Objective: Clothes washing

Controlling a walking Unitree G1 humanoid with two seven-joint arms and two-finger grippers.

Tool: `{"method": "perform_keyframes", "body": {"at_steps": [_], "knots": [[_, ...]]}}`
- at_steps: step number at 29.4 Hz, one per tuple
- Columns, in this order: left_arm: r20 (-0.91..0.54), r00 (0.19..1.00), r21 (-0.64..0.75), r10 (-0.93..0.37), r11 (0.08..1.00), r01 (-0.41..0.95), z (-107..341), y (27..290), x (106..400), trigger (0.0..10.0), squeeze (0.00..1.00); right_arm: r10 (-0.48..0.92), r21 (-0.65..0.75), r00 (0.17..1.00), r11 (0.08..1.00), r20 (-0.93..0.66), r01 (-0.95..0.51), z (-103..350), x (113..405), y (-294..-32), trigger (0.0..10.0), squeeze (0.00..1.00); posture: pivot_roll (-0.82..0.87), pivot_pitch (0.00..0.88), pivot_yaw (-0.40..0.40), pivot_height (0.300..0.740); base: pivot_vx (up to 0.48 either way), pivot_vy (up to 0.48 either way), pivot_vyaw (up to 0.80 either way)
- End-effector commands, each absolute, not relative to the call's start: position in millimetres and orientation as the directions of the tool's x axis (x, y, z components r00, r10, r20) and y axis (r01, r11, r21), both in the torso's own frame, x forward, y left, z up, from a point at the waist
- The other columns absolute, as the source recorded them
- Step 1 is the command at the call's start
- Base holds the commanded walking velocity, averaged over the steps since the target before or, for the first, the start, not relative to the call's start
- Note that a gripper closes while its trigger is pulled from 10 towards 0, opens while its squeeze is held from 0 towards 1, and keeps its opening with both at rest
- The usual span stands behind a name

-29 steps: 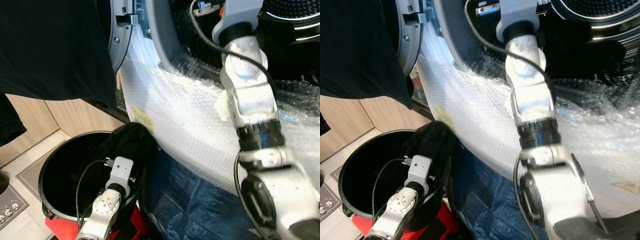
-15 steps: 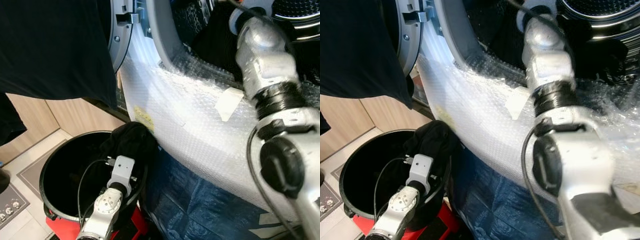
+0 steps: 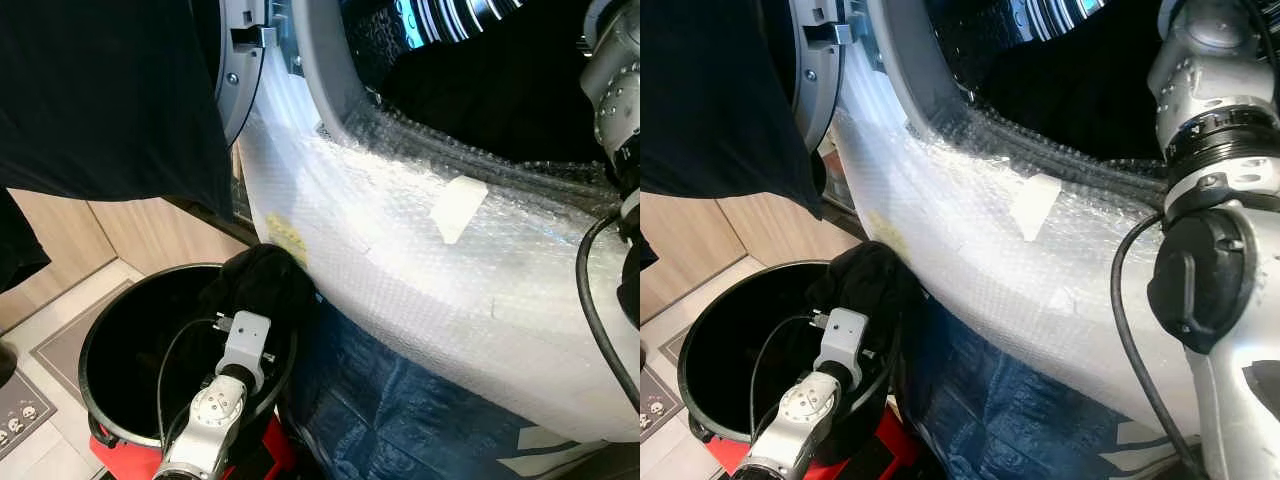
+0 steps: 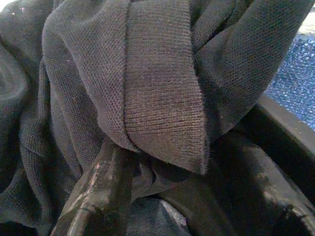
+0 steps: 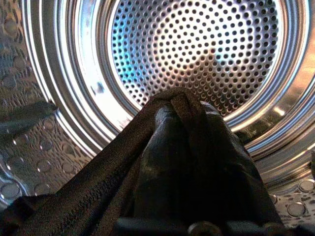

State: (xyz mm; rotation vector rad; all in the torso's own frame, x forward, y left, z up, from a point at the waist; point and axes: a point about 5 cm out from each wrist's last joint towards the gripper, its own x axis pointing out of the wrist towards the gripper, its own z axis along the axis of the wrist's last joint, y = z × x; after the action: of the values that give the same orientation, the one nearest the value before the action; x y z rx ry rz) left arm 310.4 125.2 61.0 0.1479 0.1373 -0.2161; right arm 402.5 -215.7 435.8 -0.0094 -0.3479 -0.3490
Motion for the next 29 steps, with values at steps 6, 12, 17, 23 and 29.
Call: {"method": "perform_keyframes", "body": {"at_steps": [6,12,17,23,29], "knots": [[-0.186,0.954,0.132,-0.235,0.956,0.261,54.4,117.2,308.1,10.0,0.00,-0.232,0.004,0.932,0.971,0.278,0.241,422.6,411.5,-190.1,10.0,0.00,0.02,0.089,-0.047,0.740,0.000,0.000,0.00],[-0.191,0.952,0.134,-0.238,0.955,0.266,54.0,117.1,308.4,10.0,0.00,-0.168,-0.011,0.948,0.984,0.272,0.177,420.8,414.0,-174.6,10.0,1.00,0.01,0.088,-0.043,0.740,0.000,0.000,0.00],[-0.192,0.950,0.136,-0.246,0.952,0.274,54.0,116.5,309.0,10.0,0.00,-0.131,-0.022,0.953,0.990,0.272,0.142,420.6,414.8,-167.7,10.0,1.00,0.01,0.079,-0.036,0.740,0.000,0.000,0.00],[-0.189,0.950,0.143,-0.246,0.951,0.275,54.9,117.9,310.2,10.0,0.00,-0.117,-0.039,0.950,0.990,0.291,0.134,424.3,413.8,-166.6,10.0,1.00,0.01,0.066,-0.033,0.740,0.000,0.000,0.00],[-0.188,0.950,0.145,-0.250,0.950,0.278,55.3,117.8,310.6,10.0,0.00,-0.098,-0.062,0.953,0.991,0.286,0.121,424.0,414.1,-163.8,10.0,1.00,0.01,0.055,-0.028,0.740,0.000,0.000,0.00]]}}
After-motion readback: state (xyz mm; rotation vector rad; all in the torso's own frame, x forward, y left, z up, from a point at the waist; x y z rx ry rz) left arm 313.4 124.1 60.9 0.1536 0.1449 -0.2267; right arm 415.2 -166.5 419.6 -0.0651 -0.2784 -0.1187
